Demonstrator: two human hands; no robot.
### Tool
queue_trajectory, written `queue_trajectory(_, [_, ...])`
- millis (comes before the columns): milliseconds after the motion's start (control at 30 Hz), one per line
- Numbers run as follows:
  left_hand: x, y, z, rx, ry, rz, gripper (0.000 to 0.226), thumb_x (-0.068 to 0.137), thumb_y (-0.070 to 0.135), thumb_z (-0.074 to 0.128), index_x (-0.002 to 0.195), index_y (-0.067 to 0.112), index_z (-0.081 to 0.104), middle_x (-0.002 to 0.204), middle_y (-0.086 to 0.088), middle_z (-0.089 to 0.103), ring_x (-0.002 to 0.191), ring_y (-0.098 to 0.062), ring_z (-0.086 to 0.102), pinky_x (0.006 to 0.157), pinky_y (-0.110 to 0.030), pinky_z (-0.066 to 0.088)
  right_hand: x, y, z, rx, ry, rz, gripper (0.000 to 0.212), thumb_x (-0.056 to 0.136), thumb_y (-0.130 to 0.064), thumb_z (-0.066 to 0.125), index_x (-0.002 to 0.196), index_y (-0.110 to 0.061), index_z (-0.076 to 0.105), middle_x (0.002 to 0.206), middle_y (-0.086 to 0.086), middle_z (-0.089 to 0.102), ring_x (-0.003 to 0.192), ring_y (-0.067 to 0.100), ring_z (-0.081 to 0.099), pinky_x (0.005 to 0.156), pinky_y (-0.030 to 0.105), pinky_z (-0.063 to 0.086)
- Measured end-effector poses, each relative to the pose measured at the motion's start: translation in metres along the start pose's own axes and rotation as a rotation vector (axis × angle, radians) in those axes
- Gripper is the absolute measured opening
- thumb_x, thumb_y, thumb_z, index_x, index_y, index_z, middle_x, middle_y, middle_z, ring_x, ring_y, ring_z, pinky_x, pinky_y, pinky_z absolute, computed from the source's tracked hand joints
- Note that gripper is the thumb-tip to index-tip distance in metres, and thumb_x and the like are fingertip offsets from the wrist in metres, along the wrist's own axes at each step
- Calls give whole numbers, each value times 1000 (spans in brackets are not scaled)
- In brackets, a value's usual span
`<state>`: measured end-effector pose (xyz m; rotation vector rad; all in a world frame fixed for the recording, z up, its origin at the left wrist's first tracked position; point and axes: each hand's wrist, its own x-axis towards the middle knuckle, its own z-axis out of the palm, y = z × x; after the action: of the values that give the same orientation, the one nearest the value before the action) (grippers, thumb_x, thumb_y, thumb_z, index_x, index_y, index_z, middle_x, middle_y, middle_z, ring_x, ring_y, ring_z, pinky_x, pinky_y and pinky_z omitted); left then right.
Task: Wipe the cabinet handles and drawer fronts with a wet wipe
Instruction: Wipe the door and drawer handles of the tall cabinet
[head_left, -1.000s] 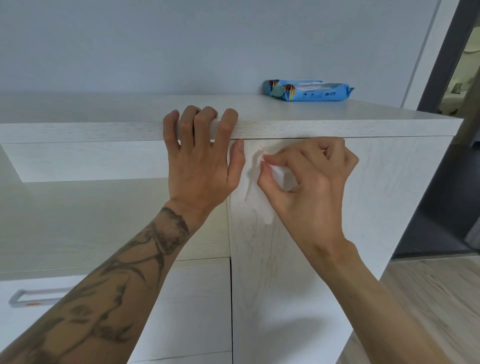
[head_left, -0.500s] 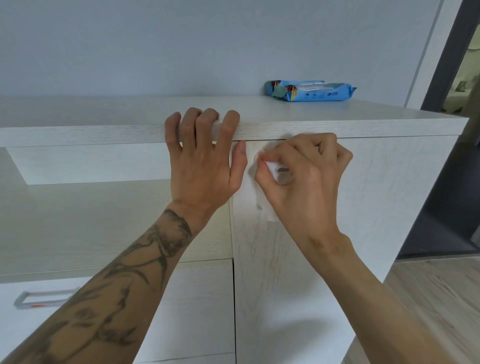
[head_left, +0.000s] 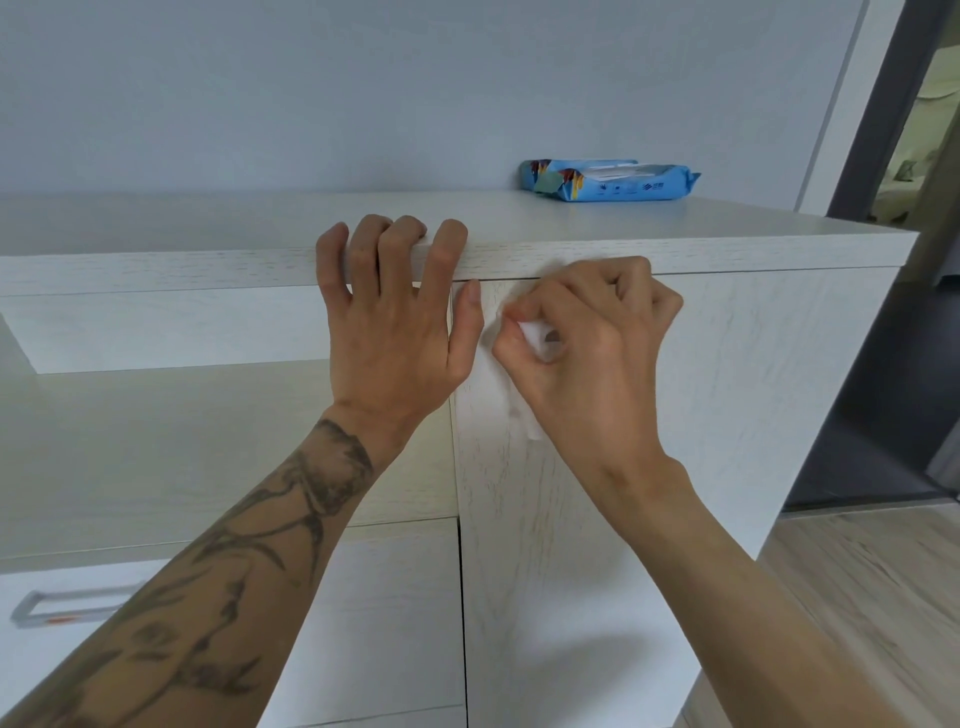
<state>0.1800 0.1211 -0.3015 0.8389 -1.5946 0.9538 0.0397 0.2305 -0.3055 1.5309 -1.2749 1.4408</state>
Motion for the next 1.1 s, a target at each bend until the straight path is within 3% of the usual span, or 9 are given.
queue_trajectory(100, [0, -1, 0, -4, -2, -2, 41, 108, 37, 38, 133, 11, 57, 121, -19, 61, 122, -36, 45, 117, -56, 27, -5, 9, -7, 51, 23, -39, 8, 93, -23, 83, 87, -20, 79, 96, -10, 73, 106, 16, 51, 93, 33, 27])
queue_trajectory(200, [0, -1, 0, -17, -5, -3, 40, 107, 38, 37, 133, 12, 55, 122, -19, 61, 123, -35, 44, 118, -55, 25, -20, 27, -20, 142, 61, -54, 6, 97, -23, 81, 92, -19, 82, 104, -10, 74, 108, 17, 53, 87, 52, 42])
queue_trajectory(300, [1, 0, 0, -21, -2, -4, 40, 107, 39, 35, 133, 13, 53, 122, -18, 61, 123, -34, 42, 119, -53, 22, -29, 45, -30, 150, 75, 3, 4, 98, -22, 80, 98, -19, 83, 110, -7, 74, 108, 25, 54, 85, 60, 42])
queue_trajectory(400, [0, 0, 0, -21, 0, -5, 40, 107, 38, 35, 133, 13, 52, 122, -19, 61, 124, -34, 42, 119, -53, 21, -26, 38, -23, 165, 69, -25, 6, 97, -23, 81, 102, -21, 84, 110, -9, 76, 109, 26, 55, 86, 59, 43])
queue_trajectory(533, [0, 0, -1, -7, -10, -7, 40, 108, 39, 35, 134, 14, 52, 122, -19, 61, 124, -35, 43, 118, -54, 23, -16, 23, -6, 146, 19, -131, 6, 99, -25, 79, 101, -24, 84, 111, -10, 76, 111, 20, 53, 98, 40, 33])
queue_trajectory(667, [0, 1, -1, -7, -1, -4, 40, 107, 35, 39, 134, 11, 56, 121, -19, 61, 123, -36, 44, 117, -57, 26, -22, 21, -1, 149, 100, -78, 3, 96, -20, 82, 98, -21, 84, 105, -8, 77, 106, 19, 53, 91, 42, 36])
queue_trajectory(900, [-1, -1, -2, 6, -5, -1, 42, 107, 36, 40, 133, 11, 60, 121, -19, 61, 123, -36, 45, 118, -56, 26, -18, 14, 3, 71, 146, -66, 4, 98, -23, 79, 97, -21, 83, 102, -10, 76, 109, 19, 53, 96, 37, 30])
queue_trajectory(1100, [0, -1, 0, -4, 10, 3, 40, 107, 38, 38, 134, 13, 55, 121, -19, 61, 123, -36, 44, 118, -53, 23, -9, 11, 0, 24, 37, -84, 4, 98, -20, 79, 98, -21, 83, 104, -9, 76, 112, 19, 51, 97, 37, 27])
